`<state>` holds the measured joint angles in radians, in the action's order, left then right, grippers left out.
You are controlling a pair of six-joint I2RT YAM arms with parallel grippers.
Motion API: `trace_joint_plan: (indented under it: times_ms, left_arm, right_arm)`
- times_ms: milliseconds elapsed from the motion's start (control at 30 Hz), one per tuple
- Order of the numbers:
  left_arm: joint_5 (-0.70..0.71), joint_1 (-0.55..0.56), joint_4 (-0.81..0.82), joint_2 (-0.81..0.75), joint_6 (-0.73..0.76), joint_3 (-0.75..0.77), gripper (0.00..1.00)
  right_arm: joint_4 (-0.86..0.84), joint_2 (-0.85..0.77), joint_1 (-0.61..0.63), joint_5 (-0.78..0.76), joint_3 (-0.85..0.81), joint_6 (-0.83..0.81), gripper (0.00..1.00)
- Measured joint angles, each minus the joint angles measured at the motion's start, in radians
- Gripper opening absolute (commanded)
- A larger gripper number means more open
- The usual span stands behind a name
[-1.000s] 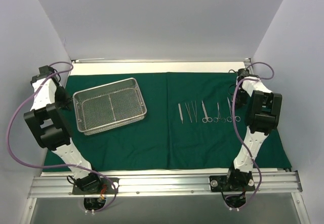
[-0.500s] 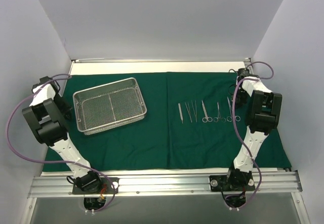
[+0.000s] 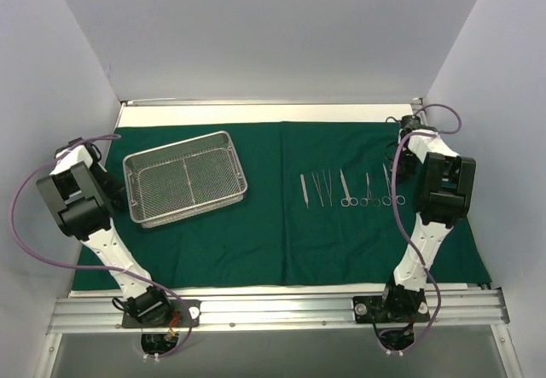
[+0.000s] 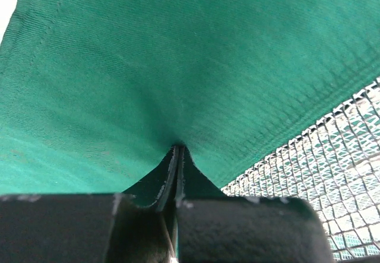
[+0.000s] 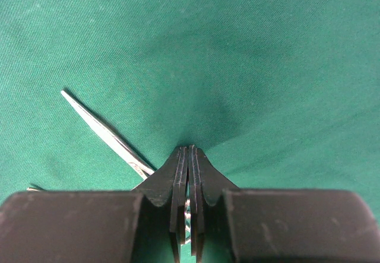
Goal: Open and lay out the surgical kit
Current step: Smooth out the surgical kit at the center of the board.
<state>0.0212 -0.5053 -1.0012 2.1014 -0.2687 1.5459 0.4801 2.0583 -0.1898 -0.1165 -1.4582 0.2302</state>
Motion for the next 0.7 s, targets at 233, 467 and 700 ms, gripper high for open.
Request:
trace_joint_plan:
  times_ms: [233, 467, 700]
  left_arm:
    - [-0.023, -0.028, -0.031, 0.024, 0.018, 0.028, 0.02]
    - [-0.037, -0.042, -0.046, 0.035, 0.021, 0.040, 0.02]
    - [-0.053, -0.048, -0.069, 0.049, 0.027, 0.065, 0.09]
  right_arm:
    - [-0.010, -0.001, -0.014, 0.001, 0.003, -0.001, 0.00]
    - [0.004, 0.010, -0.020, 0.001, -0.016, -0.012, 0.00]
    - [0.008, 0.012, -0.021, 0.006, -0.021, -0.017, 0.00]
